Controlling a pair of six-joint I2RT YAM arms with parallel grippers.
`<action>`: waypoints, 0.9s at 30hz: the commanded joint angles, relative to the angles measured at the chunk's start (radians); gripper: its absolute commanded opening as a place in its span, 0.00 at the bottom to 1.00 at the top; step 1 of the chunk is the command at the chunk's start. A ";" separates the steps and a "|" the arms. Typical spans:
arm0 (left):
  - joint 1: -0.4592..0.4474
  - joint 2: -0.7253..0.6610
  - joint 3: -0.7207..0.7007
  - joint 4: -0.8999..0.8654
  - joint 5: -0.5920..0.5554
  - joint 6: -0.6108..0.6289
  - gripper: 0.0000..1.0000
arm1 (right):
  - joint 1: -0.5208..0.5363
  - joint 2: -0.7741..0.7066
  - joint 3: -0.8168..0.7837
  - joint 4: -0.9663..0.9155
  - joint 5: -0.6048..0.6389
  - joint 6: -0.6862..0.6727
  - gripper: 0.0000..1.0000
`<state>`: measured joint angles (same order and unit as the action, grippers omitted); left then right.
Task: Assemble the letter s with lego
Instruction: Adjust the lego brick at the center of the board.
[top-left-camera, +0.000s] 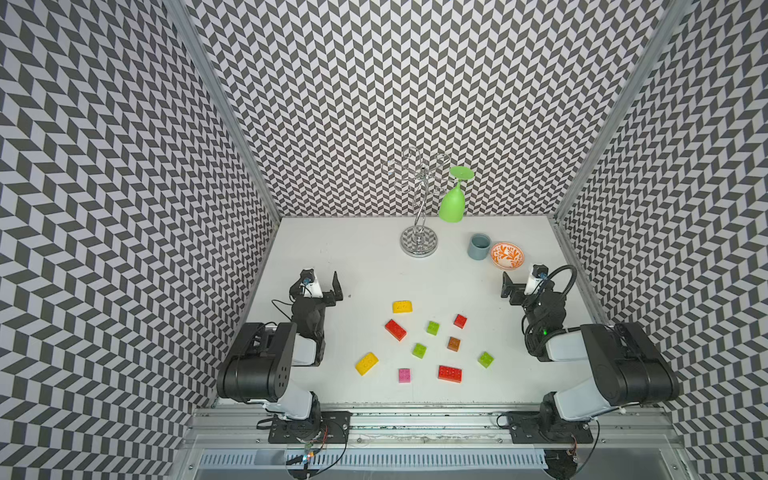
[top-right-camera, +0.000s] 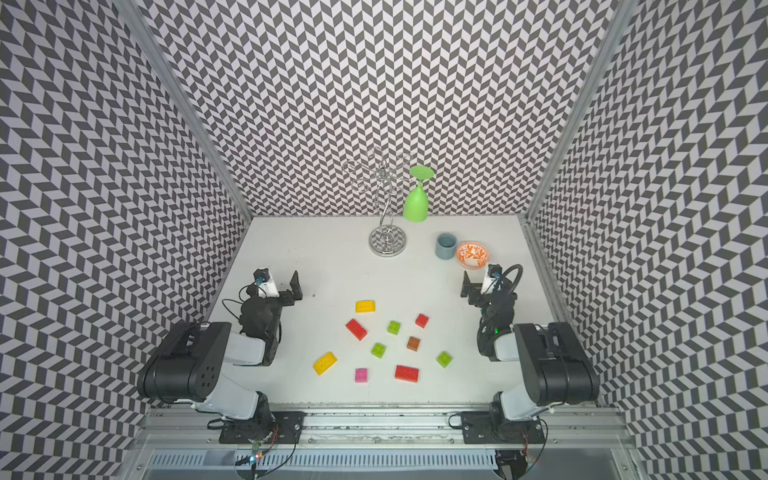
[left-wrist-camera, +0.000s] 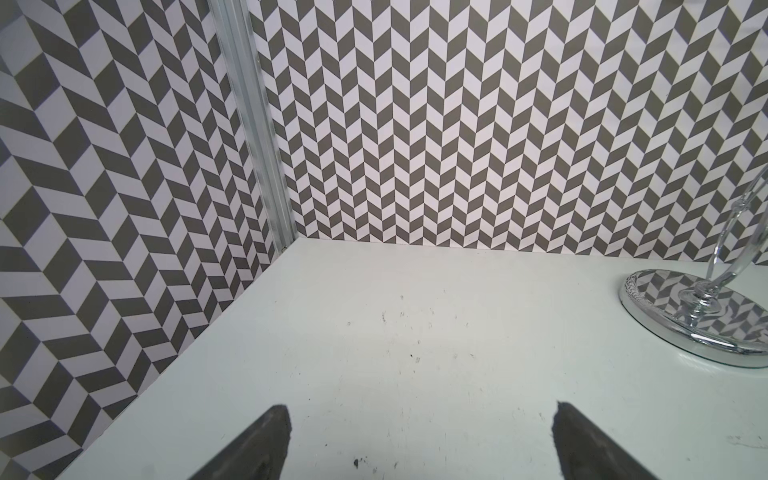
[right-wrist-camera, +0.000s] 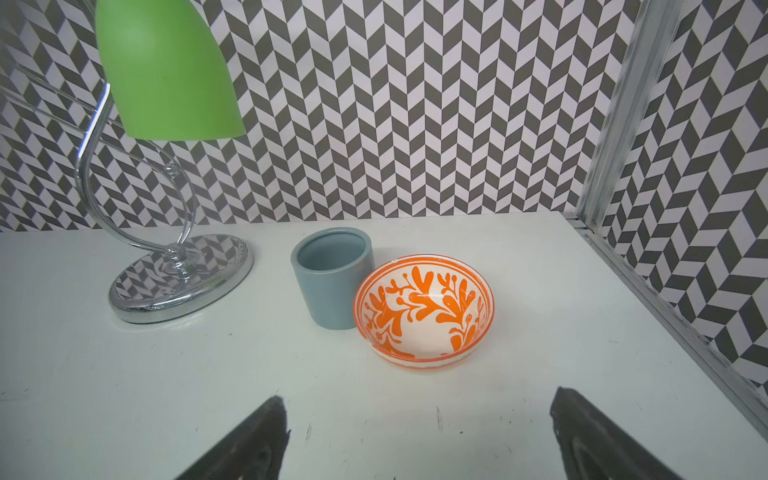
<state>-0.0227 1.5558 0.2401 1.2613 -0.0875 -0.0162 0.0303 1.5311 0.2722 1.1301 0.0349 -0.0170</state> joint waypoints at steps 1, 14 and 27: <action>0.006 0.001 0.013 0.003 0.011 0.011 1.00 | 0.002 0.000 0.010 0.059 0.013 0.003 0.99; 0.007 0.003 0.015 0.001 0.014 0.009 1.00 | 0.002 -0.001 0.007 0.060 0.013 0.003 0.99; 0.007 0.001 0.014 0.000 0.015 0.009 0.92 | 0.002 0.001 0.009 0.058 0.013 0.003 0.99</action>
<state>-0.0208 1.5558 0.2401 1.2579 -0.0834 -0.0170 0.0303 1.5311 0.2722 1.1301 0.0349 -0.0174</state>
